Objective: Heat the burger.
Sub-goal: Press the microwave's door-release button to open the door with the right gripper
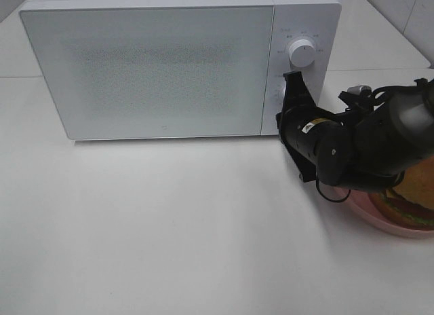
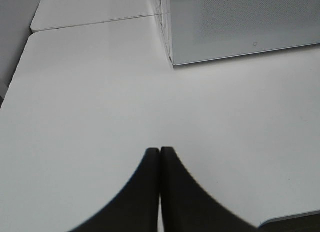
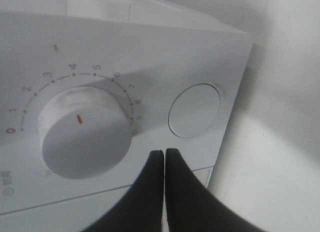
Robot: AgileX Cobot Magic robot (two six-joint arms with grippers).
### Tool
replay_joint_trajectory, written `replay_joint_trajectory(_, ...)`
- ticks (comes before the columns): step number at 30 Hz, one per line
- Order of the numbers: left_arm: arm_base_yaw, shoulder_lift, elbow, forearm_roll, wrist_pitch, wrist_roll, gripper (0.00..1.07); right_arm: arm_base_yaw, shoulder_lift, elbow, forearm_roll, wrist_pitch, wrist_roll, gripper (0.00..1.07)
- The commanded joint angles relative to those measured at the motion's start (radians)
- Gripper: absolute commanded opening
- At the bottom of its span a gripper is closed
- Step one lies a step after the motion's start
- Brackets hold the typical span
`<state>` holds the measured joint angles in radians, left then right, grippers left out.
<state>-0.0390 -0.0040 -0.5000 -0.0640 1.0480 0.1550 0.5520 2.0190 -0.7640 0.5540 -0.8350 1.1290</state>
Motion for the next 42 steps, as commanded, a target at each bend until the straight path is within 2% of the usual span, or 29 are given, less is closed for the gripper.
replay_joint_trajectory(1,-0.001,-0.027,0.003,0.002,-0.014,0.0,0.0,-0.022,-0.003,-0.015,0.016,0.002,-0.032,0.0)
replay_joint_trajectory(10,-0.001,-0.027,0.003,0.002,-0.014,0.0,0.0,-0.031,0.019,-0.015,0.004,0.027,-0.035,0.0)
replay_joint_trajectory(34,-0.001,-0.027,0.003,0.002,-0.014,0.0,0.0,-0.031,0.11,-0.023,-0.023,-0.11,-0.008,0.0)
replay_joint_trajectory(42,-0.001,-0.027,0.003,0.002,-0.014,0.0,0.0,-0.031,0.117,-0.075,-0.056,-0.101,0.01,0.0)
